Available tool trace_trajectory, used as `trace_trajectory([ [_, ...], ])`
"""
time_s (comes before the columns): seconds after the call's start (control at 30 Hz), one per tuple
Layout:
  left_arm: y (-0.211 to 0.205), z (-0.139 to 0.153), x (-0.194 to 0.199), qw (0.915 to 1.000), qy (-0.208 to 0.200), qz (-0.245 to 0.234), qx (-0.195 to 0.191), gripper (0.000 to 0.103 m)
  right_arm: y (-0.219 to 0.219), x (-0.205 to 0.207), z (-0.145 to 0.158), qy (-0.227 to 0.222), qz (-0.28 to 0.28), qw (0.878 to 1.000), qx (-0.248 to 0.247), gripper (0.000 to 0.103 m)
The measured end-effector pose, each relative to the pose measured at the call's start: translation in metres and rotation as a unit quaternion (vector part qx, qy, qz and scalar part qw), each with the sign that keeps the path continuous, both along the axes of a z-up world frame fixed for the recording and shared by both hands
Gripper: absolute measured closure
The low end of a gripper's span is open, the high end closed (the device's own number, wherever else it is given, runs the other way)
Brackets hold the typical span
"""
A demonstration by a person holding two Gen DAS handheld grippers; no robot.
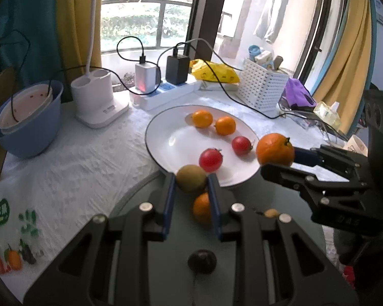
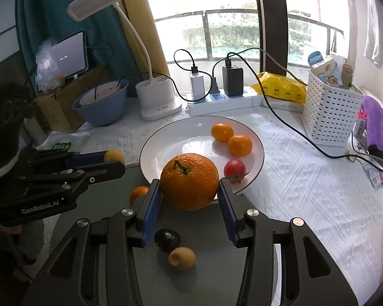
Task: Organize fruits
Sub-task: 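Carry the kiwi onto the plate and open the left tool while the right tool carries the orange, then lower the orange onto the plate and open the right tool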
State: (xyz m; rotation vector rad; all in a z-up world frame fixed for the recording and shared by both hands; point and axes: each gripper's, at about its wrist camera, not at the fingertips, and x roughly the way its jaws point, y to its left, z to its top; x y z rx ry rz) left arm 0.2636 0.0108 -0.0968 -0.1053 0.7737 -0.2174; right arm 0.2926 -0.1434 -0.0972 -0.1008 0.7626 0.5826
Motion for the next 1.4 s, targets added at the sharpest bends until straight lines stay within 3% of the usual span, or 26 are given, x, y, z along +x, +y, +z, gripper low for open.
trace_trajectory([
  [0.5, 0.001, -0.014, 0.043, 0.9997, 0.020, 0.005, -0.010, 0.077, 0.005, 0.039, -0.017, 0.018, 0.000, 1.000, -0.007, 0.056],
  [0.9, 0.004, -0.023, 0.077, 0.9995, 0.027, -0.002, 0.014, 0.077, 0.020, 0.068, -0.028, 0.031, -0.002, 1.000, -0.001, 0.056],
  [1.17, 0.012, -0.030, 0.088, 0.9994, 0.033, 0.006, -0.004, 0.076, 0.034, 0.085, -0.033, 0.036, 0.001, 0.999, -0.013, 0.056],
  [1.4, 0.020, -0.027, 0.087, 0.9992, 0.030, 0.014, -0.022, 0.069, 0.035, 0.090, -0.031, 0.038, -0.007, 0.999, -0.012, 0.053],
])
